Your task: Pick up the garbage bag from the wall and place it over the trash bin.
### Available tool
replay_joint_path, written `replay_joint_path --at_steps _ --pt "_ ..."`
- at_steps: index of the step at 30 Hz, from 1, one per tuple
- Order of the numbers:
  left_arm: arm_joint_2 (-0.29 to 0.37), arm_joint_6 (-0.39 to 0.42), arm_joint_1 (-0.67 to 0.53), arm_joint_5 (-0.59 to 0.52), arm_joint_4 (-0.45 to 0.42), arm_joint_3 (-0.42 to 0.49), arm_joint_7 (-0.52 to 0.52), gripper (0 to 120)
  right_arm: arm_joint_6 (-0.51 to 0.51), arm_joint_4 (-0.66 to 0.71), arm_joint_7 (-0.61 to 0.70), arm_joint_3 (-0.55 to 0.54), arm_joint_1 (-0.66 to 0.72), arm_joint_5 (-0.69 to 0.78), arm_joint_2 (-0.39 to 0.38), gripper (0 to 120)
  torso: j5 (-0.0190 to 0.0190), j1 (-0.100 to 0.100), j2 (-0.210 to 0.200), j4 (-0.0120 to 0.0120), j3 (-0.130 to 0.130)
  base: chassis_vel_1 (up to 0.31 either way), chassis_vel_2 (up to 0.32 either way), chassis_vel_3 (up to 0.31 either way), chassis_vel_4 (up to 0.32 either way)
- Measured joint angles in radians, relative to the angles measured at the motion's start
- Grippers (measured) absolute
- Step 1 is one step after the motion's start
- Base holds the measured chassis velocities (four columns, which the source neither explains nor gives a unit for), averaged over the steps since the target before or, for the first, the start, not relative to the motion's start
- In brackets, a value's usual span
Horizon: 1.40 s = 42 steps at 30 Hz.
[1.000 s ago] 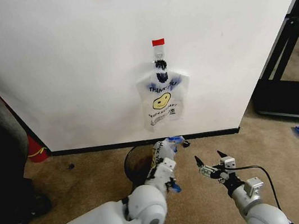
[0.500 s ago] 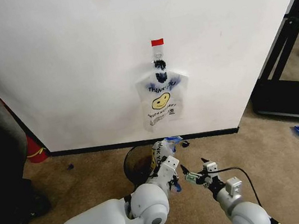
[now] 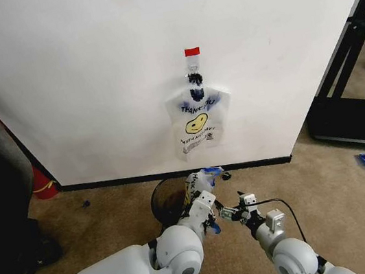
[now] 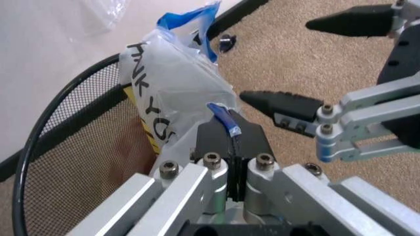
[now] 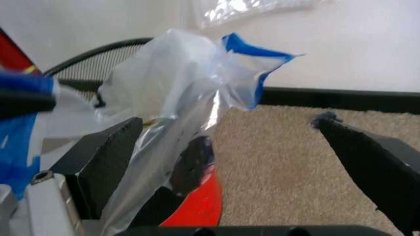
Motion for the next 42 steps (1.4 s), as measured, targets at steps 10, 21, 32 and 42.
replay_joint_path --at_steps 10,21,32,42 --pt "-0.001 -0.008 0.013 0.001 -0.003 -0.019 -0.006 0 -0.029 -0.028 0.004 -0.046 0.04 -0.006 0.003 100 0.0 0.0 0.0 0.0 0.0 0.0 0.0 0.0 0.0" --pt "0.022 -0.009 0.034 0.002 -0.031 -0.051 -0.007 0 -0.07 -0.009 0.054 -0.074 0.089 0.058 0.009 100 -0.0001 0.0 0.0 0.0 0.0 0.0 0.0 0.0 0.0" --pt "0.032 -0.015 0.065 0.012 -0.043 -0.096 -0.006 0 -0.175 -0.012 0.139 -0.146 0.183 0.099 0.014 100 -0.0001 0.0 0.0 0.0001 0.0 0.0 0.0 0.0 0.0" --pt "0.041 -0.02 0.092 0.029 -0.045 -0.117 0.001 0 -0.211 -0.047 0.16 -0.179 0.23 0.122 0.019 100 0.0 0.0 0.0 0.0 0.0 0.0 0.0 0.0 0.0"
